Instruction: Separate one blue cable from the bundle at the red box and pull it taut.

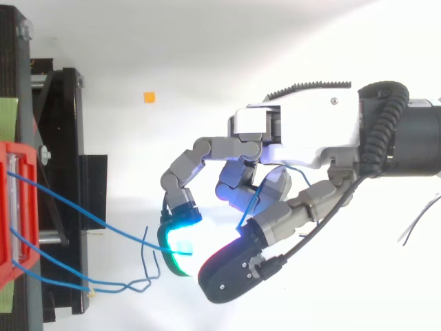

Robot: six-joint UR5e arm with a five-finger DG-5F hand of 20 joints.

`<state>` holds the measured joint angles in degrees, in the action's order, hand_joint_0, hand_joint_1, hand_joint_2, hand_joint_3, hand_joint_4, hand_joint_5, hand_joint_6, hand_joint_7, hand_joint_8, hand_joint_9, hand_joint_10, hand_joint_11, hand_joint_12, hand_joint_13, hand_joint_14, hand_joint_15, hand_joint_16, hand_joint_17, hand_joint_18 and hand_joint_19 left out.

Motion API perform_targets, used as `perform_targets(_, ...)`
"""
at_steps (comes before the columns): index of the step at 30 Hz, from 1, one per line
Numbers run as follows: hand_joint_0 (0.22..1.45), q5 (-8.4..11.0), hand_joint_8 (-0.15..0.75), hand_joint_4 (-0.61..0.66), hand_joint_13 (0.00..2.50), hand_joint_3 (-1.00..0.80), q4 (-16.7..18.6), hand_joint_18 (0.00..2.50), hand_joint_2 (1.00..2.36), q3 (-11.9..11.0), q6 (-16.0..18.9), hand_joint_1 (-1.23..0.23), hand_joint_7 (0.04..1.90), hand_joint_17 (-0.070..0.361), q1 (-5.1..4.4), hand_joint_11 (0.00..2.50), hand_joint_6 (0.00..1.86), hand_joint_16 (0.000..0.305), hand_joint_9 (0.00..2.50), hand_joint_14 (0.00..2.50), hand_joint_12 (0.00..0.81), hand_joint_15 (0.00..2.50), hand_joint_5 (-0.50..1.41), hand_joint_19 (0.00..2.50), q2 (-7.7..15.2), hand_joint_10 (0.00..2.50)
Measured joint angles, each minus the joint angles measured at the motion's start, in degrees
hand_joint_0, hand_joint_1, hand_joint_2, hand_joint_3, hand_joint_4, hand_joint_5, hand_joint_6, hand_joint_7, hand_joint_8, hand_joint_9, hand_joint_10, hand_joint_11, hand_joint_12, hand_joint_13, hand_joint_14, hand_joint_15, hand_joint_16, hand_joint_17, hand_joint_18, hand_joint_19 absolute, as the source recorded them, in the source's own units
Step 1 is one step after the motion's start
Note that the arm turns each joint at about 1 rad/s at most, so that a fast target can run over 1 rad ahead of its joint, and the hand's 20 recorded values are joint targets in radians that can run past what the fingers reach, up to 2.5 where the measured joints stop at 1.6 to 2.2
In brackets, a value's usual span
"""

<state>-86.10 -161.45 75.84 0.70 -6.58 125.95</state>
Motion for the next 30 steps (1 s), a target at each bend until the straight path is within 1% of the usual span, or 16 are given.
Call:
perform_targets(6,0.63,-0.01,0.298,-0.03,0.93,0.03,0.0,1.36,1.02,0.0,0.0,-0.75,1.25,0.106,-0.01,1.69,0.89,0.047,1.03,2.5,0.399,1.45,-0.13,1.65,0.0,2.5)
perform_targets(9,0.63,0.0,0.29,-0.04,0.92,0.04,0.0,1.37,1.02,0.0,0.0,-0.75,1.25,0.105,0.0,1.65,0.89,0.047,1.03,2.5,0.396,1.45,-0.13,1.65,0.0,2.5)
perform_targets(13,0.63,0.01,0.293,-0.05,0.93,0.04,-0.01,1.37,1.02,0.0,0.0,-0.75,1.25,0.108,0.0,1.69,0.89,0.048,1.04,2.5,0.396,1.46,-0.13,1.65,0.0,2.5)
perform_targets(22,0.63,0.01,0.289,-0.05,0.93,0.04,-0.01,1.38,1.02,0.01,0.0,-0.75,1.24,0.109,-0.01,1.65,0.89,0.049,1.04,2.5,0.39,1.44,-0.13,1.64,0.0,2.5)
perform_targets(28,0.63,0.02,0.291,-0.05,0.94,0.04,-0.01,1.38,1.02,0.01,0.0,-0.74,1.24,0.108,-0.01,1.69,0.89,0.048,1.04,2.5,0.395,1.44,-0.13,1.64,0.0,2.5)
perform_targets(30,0.63,0.02,0.29,-0.05,0.94,0.05,-0.01,1.38,1.02,0.01,0.0,-0.74,1.23,0.108,-0.01,1.65,0.89,0.048,1.04,2.5,0.395,1.43,-0.13,1.65,0.0,2.5)
